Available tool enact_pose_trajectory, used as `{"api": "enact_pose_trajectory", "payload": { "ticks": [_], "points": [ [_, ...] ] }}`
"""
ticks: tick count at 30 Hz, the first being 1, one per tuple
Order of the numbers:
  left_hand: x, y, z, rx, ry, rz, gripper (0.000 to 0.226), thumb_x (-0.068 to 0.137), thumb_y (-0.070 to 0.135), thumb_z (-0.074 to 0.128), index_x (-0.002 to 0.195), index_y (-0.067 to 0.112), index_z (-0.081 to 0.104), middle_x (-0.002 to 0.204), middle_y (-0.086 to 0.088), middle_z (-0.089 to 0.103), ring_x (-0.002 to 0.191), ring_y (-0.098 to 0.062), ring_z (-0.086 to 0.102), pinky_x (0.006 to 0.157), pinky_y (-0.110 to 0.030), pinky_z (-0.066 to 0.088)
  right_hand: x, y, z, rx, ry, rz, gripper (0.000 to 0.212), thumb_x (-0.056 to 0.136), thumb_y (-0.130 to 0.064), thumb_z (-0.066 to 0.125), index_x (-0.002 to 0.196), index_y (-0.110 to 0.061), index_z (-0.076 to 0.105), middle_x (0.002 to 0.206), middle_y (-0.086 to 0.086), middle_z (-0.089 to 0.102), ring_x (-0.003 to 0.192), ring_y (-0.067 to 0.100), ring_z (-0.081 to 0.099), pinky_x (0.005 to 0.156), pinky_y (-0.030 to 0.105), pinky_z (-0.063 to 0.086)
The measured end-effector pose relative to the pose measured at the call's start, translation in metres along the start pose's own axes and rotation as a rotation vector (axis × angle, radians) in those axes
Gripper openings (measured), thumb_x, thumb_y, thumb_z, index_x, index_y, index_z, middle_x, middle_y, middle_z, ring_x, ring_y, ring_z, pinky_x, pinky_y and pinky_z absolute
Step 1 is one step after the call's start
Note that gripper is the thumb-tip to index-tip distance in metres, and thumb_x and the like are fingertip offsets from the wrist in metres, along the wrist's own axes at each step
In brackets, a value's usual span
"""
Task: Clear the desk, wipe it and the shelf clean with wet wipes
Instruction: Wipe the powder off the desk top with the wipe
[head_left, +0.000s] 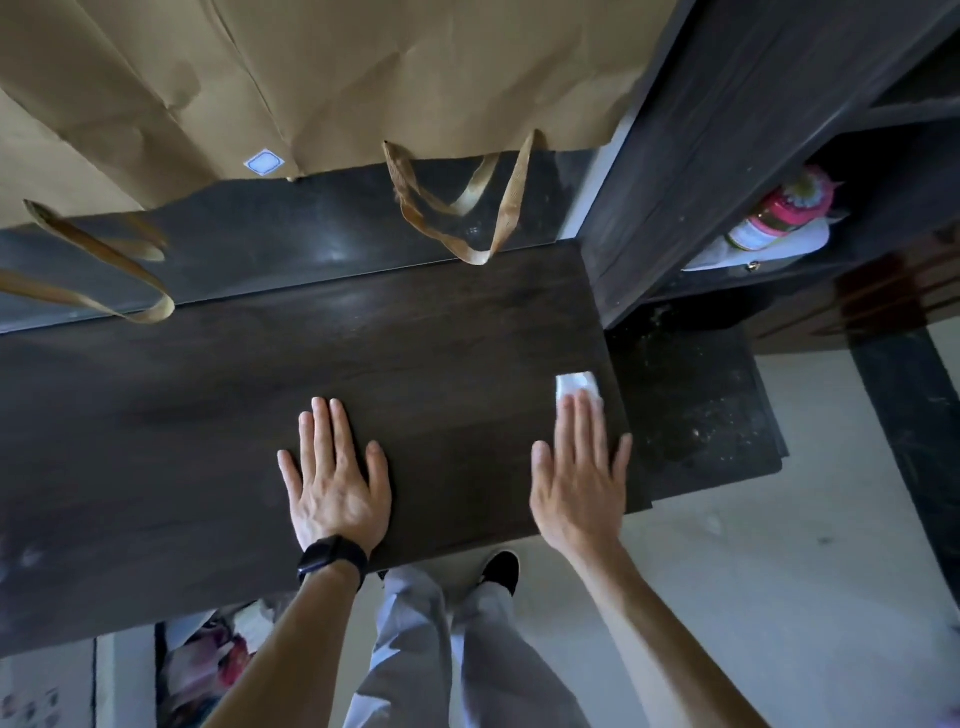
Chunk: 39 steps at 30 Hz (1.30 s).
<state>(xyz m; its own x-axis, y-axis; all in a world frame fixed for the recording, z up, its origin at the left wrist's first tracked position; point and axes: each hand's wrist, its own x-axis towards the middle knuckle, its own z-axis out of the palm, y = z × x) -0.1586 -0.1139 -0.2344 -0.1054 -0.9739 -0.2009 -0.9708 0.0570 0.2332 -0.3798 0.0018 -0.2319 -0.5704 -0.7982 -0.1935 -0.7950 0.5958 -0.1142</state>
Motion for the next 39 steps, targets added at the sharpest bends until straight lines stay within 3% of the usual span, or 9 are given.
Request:
{"api": "enact_pose_trajectory", "payload": {
  "ticks": [3,9,15,21,26,31,34,37,39],
  "points": [
    [-0.001,0.002,-0.001,-0.002,0.008,-0.008,0.07,0.097,0.049,0.017,0.159,0.019,0.01,0.166,0.003,0.001,0.153,-0.015,-0.001,0.123,-0.049,0.004,-0.037,0.022,0.001,0.04,-0.004,0.202,0.071,0.102,-0.05,0.01,0.158,-0.007,0.004,0.166,0.011,0.002,0.154,0.024,0.001,0.121,0.057,0.018],
    [-0.001,0.0,0.0,-0.008,0.017,-0.009,0.069,0.097,0.048,0.018,0.159,0.019,0.01,0.166,0.004,0.002,0.153,-0.015,-0.001,0.123,-0.046,0.001,0.002,0.002,-0.005,0.012,0.011,0.069,0.076,0.102,-0.054,0.014,0.156,-0.002,0.004,0.165,0.017,0.003,0.154,0.027,-0.001,0.124,0.053,0.006],
    [-0.002,0.002,-0.002,-0.016,0.03,-0.009,0.069,0.096,0.047,0.02,0.159,0.019,0.012,0.166,0.002,0.004,0.153,-0.016,0.001,0.123,-0.047,0.002,0.097,-0.03,-0.021,0.097,0.036,0.293,0.081,0.099,-0.058,0.016,0.156,-0.002,0.001,0.165,0.017,0.01,0.147,0.032,0.024,0.12,0.05,0.023],
    [-0.002,0.003,-0.003,-0.024,0.032,-0.003,0.069,0.096,0.047,0.02,0.159,0.019,0.012,0.166,0.003,0.005,0.153,-0.015,0.001,0.123,-0.048,0.004,0.039,0.01,-0.018,0.156,0.088,0.32,0.071,0.1,-0.055,0.023,0.153,-0.009,0.021,0.143,0.018,0.048,0.12,0.035,0.054,0.094,0.046,0.048],
    [-0.001,0.003,-0.002,-0.006,0.018,-0.013,0.069,0.097,0.046,0.023,0.159,0.018,0.011,0.166,0.002,0.004,0.153,-0.016,0.001,0.123,-0.048,0.003,-0.027,0.019,-0.003,0.02,0.062,0.3,0.077,0.1,-0.052,0.021,0.157,-0.002,0.005,0.157,0.022,0.029,0.14,0.038,0.036,0.115,0.054,0.027],
    [-0.001,0.002,0.001,-0.005,0.022,-0.015,0.069,0.097,0.046,0.024,0.159,0.019,0.011,0.166,0.003,0.003,0.153,-0.015,-0.001,0.123,-0.047,0.002,0.037,0.002,-0.01,-0.064,0.047,-0.075,0.082,0.101,-0.059,0.016,0.156,0.0,0.003,0.164,0.02,0.003,0.154,0.031,0.001,0.124,0.051,0.009],
    [-0.001,0.001,0.001,-0.002,0.027,-0.024,0.069,0.096,0.047,0.024,0.159,0.02,0.011,0.166,0.004,0.002,0.153,-0.014,-0.002,0.123,-0.047,0.001,0.093,-0.024,-0.017,-0.093,0.086,-0.17,0.084,0.1,-0.061,0.019,0.156,0.002,0.008,0.164,0.02,0.011,0.153,0.032,0.009,0.124,0.047,0.015],
    [0.0,0.002,0.0,0.005,0.028,-0.02,0.07,0.096,0.048,0.024,0.159,0.02,0.01,0.166,0.004,0.002,0.153,-0.014,-0.003,0.124,-0.046,0.001,0.146,-0.046,-0.028,-0.034,0.177,-0.015,0.085,0.099,-0.058,0.023,0.153,0.007,0.018,0.161,0.019,0.022,0.145,0.032,0.027,0.116,0.043,0.03],
    [0.001,0.002,0.0,0.008,0.034,-0.023,0.07,0.096,0.047,0.024,0.159,0.02,0.011,0.166,0.004,0.003,0.153,-0.014,-0.002,0.123,-0.046,0.001,0.175,-0.056,-0.034,-0.017,0.174,0.037,0.085,0.098,-0.056,0.022,0.152,0.01,0.018,0.161,0.02,0.022,0.145,0.031,0.026,0.117,0.041,0.03]
  ]
}}
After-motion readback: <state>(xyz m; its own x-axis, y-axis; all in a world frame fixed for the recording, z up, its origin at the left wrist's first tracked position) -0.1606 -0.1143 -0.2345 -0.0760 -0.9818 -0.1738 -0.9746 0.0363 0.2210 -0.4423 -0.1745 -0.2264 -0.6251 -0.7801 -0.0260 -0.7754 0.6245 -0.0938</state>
